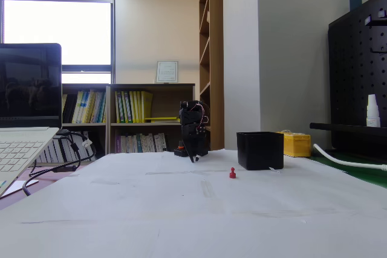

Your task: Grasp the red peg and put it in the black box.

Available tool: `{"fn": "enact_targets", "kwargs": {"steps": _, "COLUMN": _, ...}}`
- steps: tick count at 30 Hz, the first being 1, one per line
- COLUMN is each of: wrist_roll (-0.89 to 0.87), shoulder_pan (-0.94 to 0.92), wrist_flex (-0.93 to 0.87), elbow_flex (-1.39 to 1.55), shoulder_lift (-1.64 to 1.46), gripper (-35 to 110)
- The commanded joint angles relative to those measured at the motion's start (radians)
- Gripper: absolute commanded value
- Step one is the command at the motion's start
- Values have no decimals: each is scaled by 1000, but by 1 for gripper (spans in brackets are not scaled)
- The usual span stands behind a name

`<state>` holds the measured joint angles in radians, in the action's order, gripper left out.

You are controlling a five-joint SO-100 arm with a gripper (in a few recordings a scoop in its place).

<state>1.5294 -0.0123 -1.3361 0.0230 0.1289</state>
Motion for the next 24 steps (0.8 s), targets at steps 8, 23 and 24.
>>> {"fn": "enact_targets", "kwargs": {"steps": 8, "wrist_roll": -25, "shoulder_pan": 63, "wrist_flex": -78, "elbow_flex": -86, "shoulder_lift": 118, "gripper": 0}}
{"fn": "enact_targets", "kwargs": {"steps": 23, "wrist_roll": -55, "shoulder_pan": 146, "wrist_flex": 48, "elbow_flex": -84, "shoulder_lift": 97, "gripper": 0}}
{"fn": "enact_targets", "kwargs": {"steps": 24, "wrist_roll": -38, "shoulder_pan": 164, "wrist_flex": 110, "elbow_flex": -84, "shoulder_lift": 64, "gripper": 0}}
